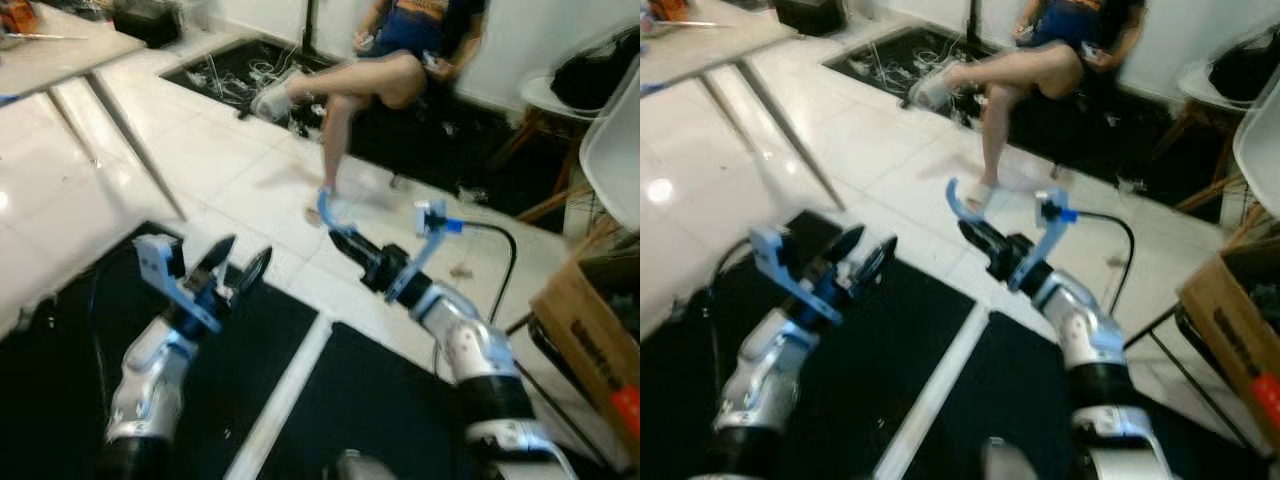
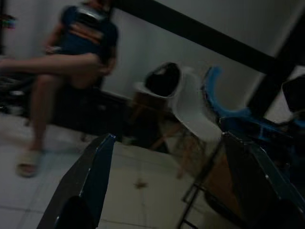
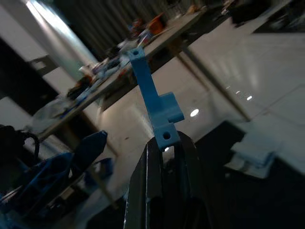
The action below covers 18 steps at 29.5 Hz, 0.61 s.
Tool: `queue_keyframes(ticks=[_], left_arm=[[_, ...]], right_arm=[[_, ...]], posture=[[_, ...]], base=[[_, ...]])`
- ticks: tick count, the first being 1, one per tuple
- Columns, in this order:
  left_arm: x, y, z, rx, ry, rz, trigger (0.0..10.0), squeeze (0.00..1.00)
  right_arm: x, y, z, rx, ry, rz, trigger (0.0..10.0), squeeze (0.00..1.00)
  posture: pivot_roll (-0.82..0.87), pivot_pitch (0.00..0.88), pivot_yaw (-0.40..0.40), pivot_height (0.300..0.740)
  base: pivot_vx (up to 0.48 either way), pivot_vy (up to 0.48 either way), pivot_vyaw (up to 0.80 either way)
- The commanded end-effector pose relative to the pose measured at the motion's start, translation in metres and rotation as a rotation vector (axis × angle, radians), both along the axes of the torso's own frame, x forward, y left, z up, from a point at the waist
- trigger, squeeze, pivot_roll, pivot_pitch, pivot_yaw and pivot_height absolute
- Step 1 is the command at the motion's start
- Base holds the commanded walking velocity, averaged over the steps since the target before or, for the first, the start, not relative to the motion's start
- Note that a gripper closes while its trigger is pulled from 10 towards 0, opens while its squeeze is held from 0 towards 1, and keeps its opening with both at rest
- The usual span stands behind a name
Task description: Picking trash to rubbish bin
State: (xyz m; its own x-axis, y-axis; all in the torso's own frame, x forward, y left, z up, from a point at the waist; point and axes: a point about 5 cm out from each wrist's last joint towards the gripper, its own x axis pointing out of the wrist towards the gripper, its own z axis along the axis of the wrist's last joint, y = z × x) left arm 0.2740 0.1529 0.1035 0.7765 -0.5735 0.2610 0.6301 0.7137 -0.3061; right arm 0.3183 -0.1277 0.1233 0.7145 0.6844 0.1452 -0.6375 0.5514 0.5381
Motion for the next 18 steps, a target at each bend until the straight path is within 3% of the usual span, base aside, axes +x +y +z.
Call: queue_keyframes(ticks=[1, 18], left_arm=[[0.0001, -0.0010, -0.0009, 0.000, 0.001, -0.011, 10.0, 0.00], [-0.0010, -0.0023, 0.0033, 0.002, -0.001, -0.077, 10.0, 0.00]], right_arm=[[-0.0009, 0.0005, -0.0022, -0.010, 0.004, 0.005, 10.0, 0.00], [0.0003, 0.0016, 0.0049, 0.005, -0.001, 0.013, 10.0, 0.00]], posture=[[0.05, 0.000, -0.030, 0.740], [0.06, 0.000, -0.029, 0.740]], base=[[0.000, 0.000, -0.77], [0.000, 0.000, -0.76]])
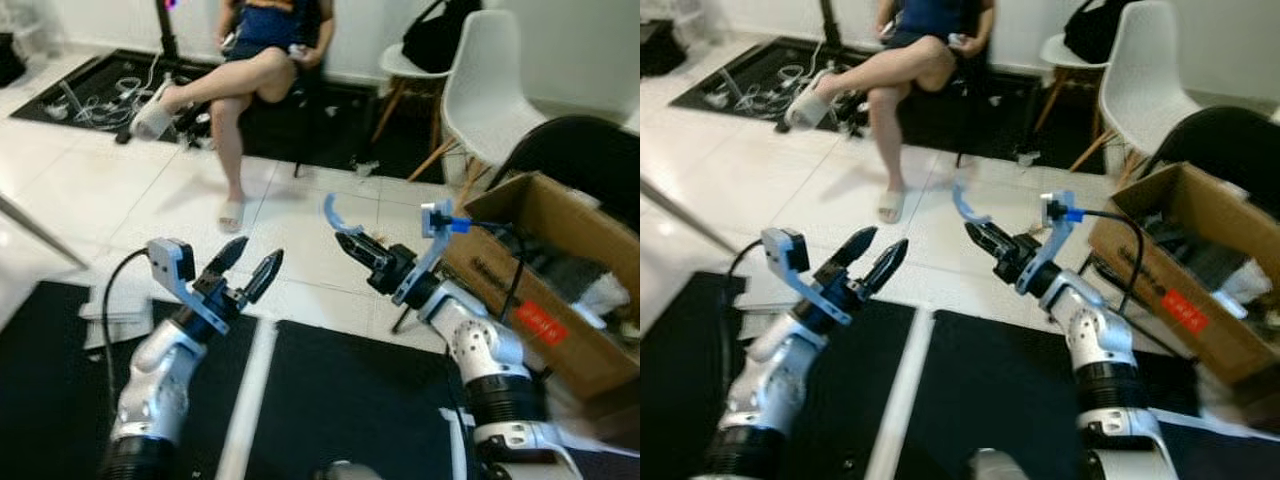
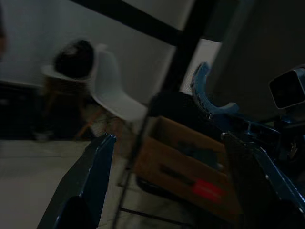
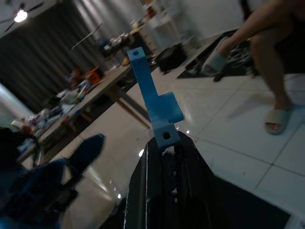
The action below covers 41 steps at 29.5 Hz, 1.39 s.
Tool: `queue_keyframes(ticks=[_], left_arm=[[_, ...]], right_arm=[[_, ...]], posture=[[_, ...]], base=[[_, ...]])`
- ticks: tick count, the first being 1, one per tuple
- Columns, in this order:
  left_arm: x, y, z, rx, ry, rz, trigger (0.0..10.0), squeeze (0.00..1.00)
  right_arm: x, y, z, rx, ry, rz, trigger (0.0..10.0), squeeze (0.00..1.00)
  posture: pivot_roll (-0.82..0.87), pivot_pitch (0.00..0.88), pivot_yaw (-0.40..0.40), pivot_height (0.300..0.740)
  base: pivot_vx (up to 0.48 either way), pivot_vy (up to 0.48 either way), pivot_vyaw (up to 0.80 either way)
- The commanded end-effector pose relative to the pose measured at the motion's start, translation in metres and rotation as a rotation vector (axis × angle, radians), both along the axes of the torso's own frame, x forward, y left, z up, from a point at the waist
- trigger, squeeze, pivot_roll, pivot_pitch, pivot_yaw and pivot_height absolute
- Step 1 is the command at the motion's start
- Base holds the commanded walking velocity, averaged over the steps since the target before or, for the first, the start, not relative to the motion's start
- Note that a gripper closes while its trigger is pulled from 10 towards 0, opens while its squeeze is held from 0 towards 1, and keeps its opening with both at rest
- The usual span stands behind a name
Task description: Picking trash to rubbish bin
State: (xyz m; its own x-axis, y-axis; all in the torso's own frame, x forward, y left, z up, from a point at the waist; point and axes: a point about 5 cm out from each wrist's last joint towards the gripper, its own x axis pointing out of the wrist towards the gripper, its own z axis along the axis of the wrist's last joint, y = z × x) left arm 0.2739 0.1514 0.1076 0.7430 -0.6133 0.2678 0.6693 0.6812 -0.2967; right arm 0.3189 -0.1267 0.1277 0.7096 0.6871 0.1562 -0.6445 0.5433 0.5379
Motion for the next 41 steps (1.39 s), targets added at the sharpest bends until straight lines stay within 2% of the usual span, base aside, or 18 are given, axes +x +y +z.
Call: queue_keyframes(ticks=[1, 8, 12, 41], left_arm=[[-0.001, -0.001, -0.001, -0.005, 0.014, -0.033, 10.0, 0.00], [-0.003, 0.000, -0.005, -0.031, 0.038, -0.093, 10.0, 0.00], [-0.010, -0.002, -0.005, -0.124, 0.080, -0.206, 10.0, 0.00], [-0.012, -0.002, 0.005, -0.108, 0.045, -0.168, 10.0, 0.00]], right_arm=[[0.000, 0.001, 0.001, -0.003, 0.005, 0.008, 10.0, 0.00], [0.001, 0.000, 0.002, -0.005, 0.001, 0.010, 10.0, 0.00], [0.001, 0.001, 0.003, -0.004, 0.001, 0.017, 10.0, 0.00], [0.000, 0.002, 0.006, -0.014, -0.011, 0.025, 10.0, 0.00]], posture=[[0.06, 0.000, -0.029, 0.740], [0.06, 0.000, -0.027, 0.740], [0.06, 0.000, -0.022, 0.740], [0.06, 0.000, -0.019, 0.740]], base=[[0.000, 0.000, -0.76], [0.000, 0.000, -0.76], [0.000, 0.000, -0.76], [0.000, 0.000, -0.76]])
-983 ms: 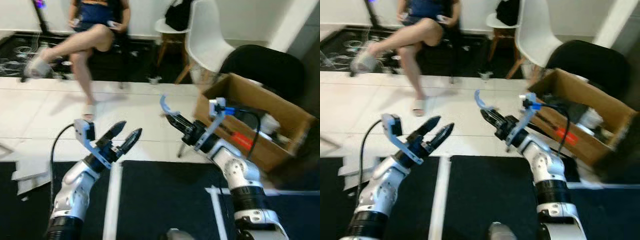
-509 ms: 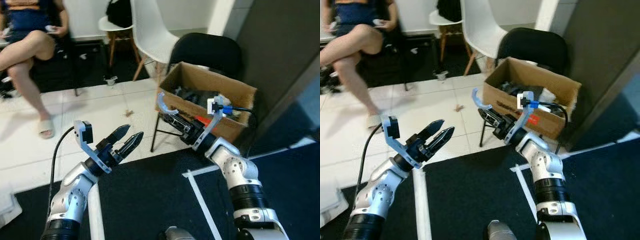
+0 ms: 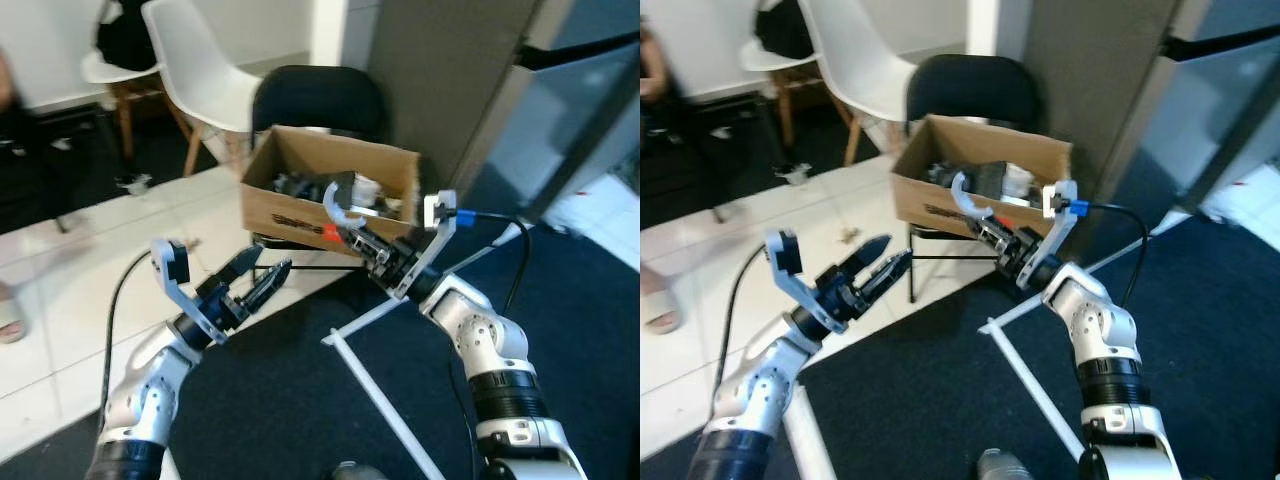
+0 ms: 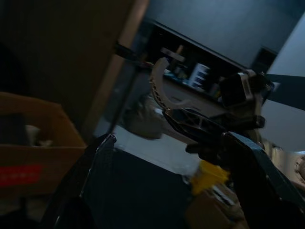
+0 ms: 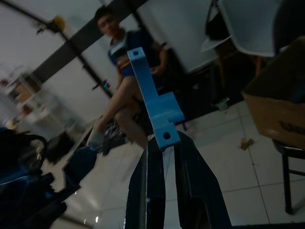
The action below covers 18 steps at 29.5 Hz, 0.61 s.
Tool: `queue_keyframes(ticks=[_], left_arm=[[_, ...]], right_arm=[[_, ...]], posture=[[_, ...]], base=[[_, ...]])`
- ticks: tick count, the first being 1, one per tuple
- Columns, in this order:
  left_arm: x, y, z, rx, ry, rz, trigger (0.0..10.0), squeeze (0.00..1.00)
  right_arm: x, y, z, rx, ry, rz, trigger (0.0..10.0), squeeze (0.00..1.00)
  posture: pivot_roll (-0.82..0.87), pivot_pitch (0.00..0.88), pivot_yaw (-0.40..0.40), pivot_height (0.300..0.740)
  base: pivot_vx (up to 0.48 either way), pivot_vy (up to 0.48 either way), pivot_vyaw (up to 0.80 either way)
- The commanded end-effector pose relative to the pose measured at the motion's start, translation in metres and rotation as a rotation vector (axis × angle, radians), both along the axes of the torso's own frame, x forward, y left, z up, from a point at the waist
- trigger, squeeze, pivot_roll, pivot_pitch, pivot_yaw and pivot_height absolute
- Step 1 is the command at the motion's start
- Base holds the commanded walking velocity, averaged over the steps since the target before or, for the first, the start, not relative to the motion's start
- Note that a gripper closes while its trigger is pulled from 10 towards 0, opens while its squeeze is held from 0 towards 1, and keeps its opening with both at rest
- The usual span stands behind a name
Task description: Picking trash to rubbish bin
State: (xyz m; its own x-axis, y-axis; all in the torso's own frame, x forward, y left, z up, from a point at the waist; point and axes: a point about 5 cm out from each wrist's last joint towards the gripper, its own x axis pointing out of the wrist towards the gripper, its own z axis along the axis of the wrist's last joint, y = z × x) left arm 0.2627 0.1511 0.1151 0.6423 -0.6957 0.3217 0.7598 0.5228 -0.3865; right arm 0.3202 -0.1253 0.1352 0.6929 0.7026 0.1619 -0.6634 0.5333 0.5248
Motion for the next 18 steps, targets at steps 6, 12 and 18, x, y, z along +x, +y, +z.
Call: queue_keyframes(ticks=[6, 12, 18], left_arm=[[-0.0007, -0.0010, -0.0001, 0.013, 0.010, 0.019, 10.0, 0.00], [-0.0008, -0.0020, 0.0007, 0.007, 0.014, 0.013, 10.0, 0.00], [-0.0011, -0.0030, 0.0014, -0.006, 0.018, 0.002, 10.0, 0.00]], right_arm=[[-0.0018, 0.0005, 0.0006, -0.005, -0.014, -0.010, 10.0, 0.00], [-0.0021, -0.0008, 0.0021, -0.007, -0.030, -0.025, 10.0, 0.00], [-0.0027, -0.0002, 0.0027, -0.021, -0.038, -0.021, 10.0, 0.00]], posture=[[0.06, 0.000, -0.019, 0.740], [0.06, 0.000, -0.019, 0.740], [0.06, 0.000, -0.019, 0.740]], base=[[0.000, 0.000, -0.78], [0.000, 0.000, -0.13], [0.327, 0.000, 0.00]])
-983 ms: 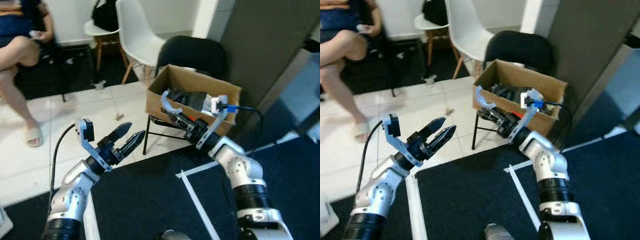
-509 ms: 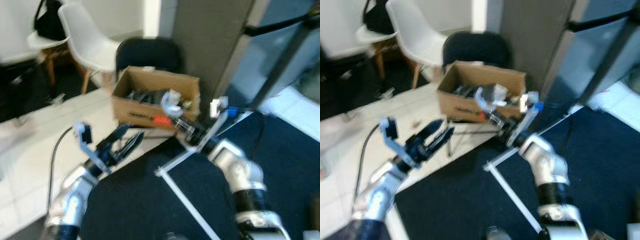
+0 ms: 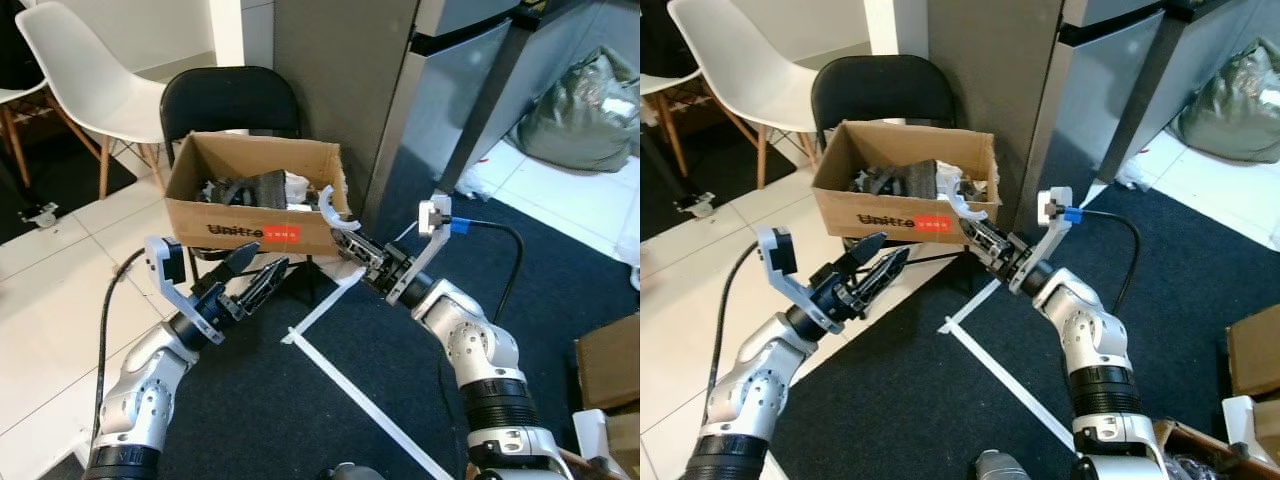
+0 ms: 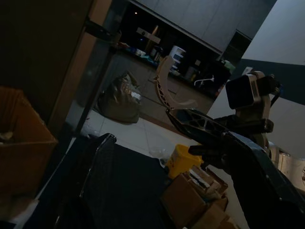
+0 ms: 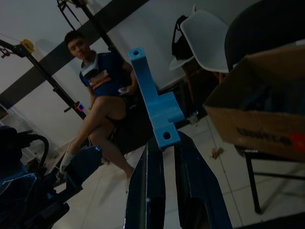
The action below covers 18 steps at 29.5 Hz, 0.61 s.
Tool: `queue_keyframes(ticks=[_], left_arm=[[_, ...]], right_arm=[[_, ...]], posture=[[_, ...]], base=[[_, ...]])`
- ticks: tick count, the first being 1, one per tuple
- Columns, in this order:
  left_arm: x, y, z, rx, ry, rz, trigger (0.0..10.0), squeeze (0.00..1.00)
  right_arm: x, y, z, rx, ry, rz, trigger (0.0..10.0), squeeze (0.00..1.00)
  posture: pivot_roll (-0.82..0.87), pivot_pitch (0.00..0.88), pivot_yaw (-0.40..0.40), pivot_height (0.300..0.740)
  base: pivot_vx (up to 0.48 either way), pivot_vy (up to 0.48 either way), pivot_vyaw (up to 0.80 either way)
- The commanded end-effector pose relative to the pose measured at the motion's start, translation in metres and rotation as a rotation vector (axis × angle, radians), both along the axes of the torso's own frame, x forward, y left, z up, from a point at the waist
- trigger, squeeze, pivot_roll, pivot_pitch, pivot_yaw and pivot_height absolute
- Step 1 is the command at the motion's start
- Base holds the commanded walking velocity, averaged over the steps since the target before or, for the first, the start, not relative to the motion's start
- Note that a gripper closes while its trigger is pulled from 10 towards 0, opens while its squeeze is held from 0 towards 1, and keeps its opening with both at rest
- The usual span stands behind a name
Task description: Picking trash to rubbish bin
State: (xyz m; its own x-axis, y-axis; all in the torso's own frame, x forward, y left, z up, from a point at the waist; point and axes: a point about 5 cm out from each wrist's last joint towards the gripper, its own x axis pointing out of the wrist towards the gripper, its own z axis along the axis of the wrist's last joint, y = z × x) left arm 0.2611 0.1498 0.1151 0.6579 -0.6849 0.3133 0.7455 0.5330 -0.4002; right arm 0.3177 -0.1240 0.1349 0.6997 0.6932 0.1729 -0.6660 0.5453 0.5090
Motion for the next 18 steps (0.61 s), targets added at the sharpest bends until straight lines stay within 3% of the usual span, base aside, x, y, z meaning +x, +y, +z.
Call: queue_keyframes(ticks=[1, 18], left_arm=[[0.0004, -0.0018, 0.0015, -0.004, 0.002, -0.013, 10.0, 0.00], [-0.0003, -0.0025, 0.0031, -0.005, 0.002, -0.023, 10.0, 0.00]], right_arm=[[-0.0001, -0.0015, 0.0029, -0.017, -0.019, -0.007, 10.0, 0.00], [-0.0006, -0.0012, 0.0029, -0.015, -0.018, -0.012, 10.0, 0.00]], posture=[[0.06, 0.000, -0.019, 0.740], [0.06, 0.000, -0.019, 0.740]], base=[[0.352, 0.000, 0.00], [0.341, 0.000, 0.00]])
